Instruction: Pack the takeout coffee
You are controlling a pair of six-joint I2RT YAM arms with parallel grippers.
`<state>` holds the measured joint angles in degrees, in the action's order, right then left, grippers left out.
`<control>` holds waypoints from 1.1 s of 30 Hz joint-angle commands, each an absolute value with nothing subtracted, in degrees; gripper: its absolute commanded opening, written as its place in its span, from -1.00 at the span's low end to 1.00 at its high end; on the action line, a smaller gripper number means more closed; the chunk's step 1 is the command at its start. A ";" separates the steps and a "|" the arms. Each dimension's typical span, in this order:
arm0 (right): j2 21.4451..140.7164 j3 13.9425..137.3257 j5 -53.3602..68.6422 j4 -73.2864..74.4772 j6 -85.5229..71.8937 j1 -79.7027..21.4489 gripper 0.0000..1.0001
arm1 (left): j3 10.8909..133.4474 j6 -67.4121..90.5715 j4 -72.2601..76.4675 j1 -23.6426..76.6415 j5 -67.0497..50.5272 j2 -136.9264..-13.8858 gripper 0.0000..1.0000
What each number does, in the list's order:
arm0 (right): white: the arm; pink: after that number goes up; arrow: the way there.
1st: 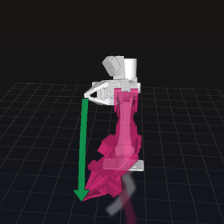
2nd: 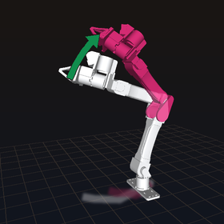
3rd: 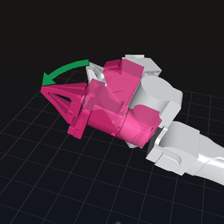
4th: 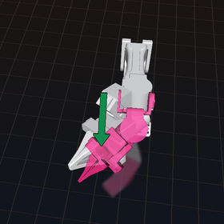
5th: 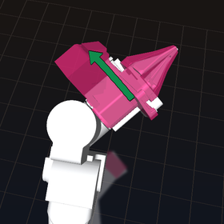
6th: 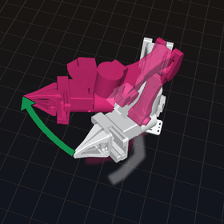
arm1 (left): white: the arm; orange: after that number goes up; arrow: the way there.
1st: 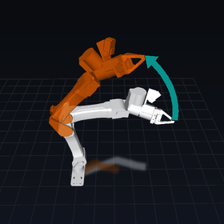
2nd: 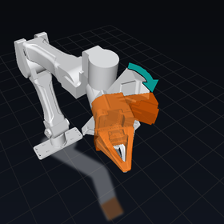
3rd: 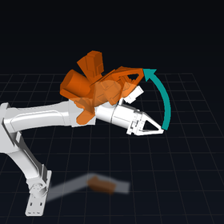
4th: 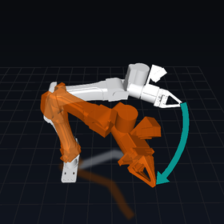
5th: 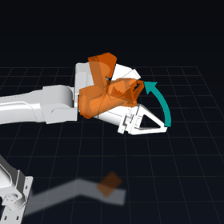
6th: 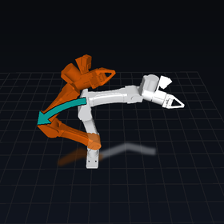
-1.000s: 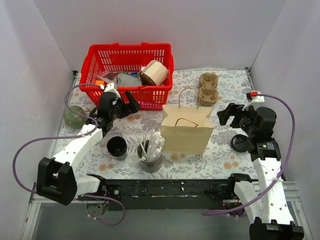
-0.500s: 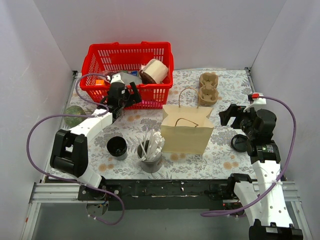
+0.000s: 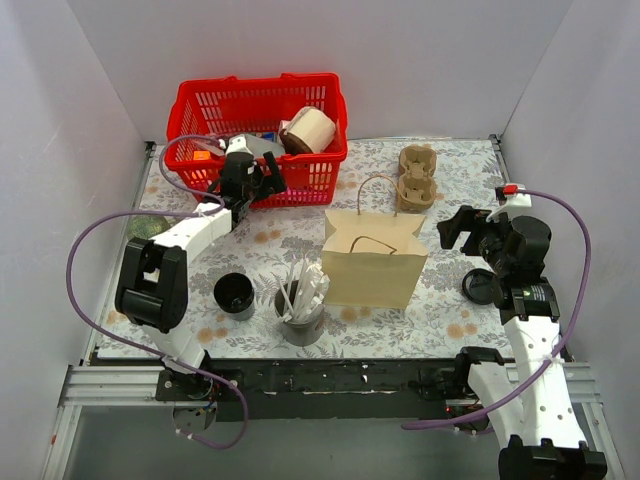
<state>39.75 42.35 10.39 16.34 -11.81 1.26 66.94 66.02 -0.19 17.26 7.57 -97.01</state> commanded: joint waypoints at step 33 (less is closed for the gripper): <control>41.74 62.83 35.95 31.28 -16.26 1.14 0.94 | 56.69 74.97 -23.55 15.56 -8.80 -55.74 0.96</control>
